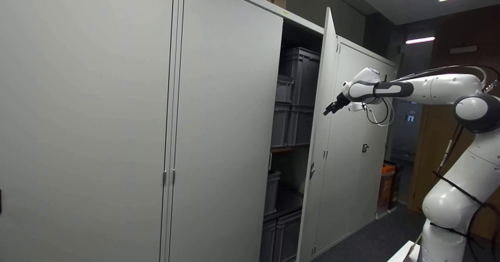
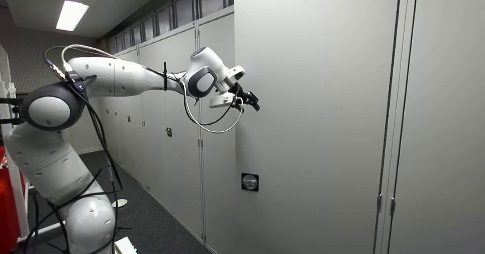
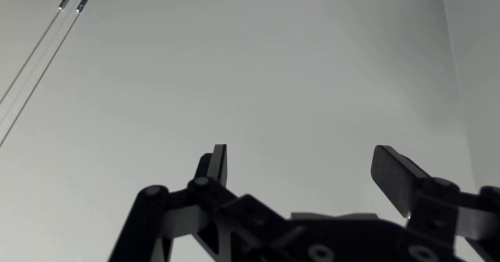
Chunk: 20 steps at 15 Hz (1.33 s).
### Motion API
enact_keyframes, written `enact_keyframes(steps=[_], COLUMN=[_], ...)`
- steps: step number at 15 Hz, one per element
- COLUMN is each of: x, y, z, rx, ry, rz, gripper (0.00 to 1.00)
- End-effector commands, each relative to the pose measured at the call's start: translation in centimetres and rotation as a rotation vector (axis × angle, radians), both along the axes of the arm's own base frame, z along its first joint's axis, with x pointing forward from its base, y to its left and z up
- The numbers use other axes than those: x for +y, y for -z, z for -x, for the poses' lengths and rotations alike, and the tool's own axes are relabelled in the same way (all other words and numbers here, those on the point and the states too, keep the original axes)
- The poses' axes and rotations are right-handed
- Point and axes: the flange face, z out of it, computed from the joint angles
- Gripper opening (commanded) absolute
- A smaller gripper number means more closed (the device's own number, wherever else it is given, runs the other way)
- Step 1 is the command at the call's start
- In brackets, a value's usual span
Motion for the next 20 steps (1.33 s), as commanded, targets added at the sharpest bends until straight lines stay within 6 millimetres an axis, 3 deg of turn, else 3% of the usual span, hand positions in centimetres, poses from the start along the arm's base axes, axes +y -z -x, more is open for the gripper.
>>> enact_keyframes(steps=[1,20], x=[0.7,2.1], y=[-1.6,-4.1], z=[-1.3,-2.6], rx=[-0.073,-0.205], ry=[-0.036,-0.170], rz=[-0.012,-0.044], gripper=[1.00,1.00])
